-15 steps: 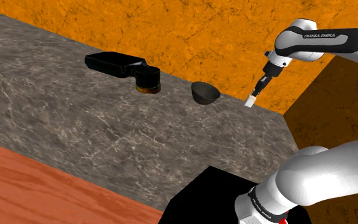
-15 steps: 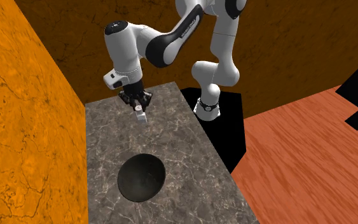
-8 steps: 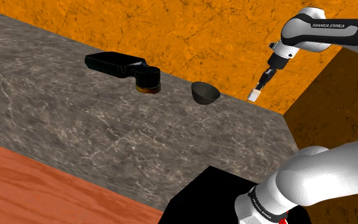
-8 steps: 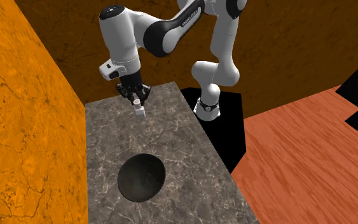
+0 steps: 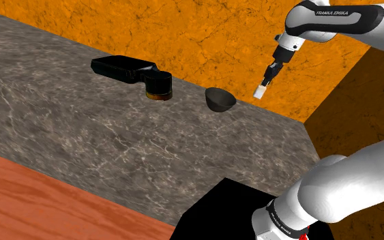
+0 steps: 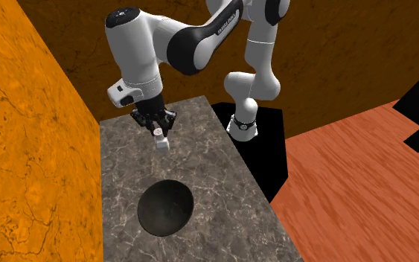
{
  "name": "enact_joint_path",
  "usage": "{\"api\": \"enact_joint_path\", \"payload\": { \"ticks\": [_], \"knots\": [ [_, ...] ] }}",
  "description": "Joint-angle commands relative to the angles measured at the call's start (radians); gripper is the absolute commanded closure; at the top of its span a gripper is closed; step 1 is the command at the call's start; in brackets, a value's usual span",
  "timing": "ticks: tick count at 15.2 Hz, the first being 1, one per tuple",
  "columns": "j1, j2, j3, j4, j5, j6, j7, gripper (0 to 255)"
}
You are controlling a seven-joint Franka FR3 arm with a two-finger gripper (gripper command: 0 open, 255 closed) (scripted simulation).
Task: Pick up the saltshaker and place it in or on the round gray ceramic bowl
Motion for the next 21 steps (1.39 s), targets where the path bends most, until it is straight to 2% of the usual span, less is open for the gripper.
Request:
{"api": "enact_joint_path", "payload": {
  "ticks": [1, 7, 12, 21],
  "knots": [
    [0.021, 0.063, 0.009, 0.072, 0.032, -0.016, 0.016, 255],
    [0.063, 0.247, 0.034, 0.287, 0.118, -0.065, 0.057, 255],
    [0.074, 0.420, 0.052, 0.514, 0.192, -0.135, 0.086, 255],
    [0.081, 0.407, 0.056, 0.376, 0.187, -0.010, 0.086, 255]
  ]
}}
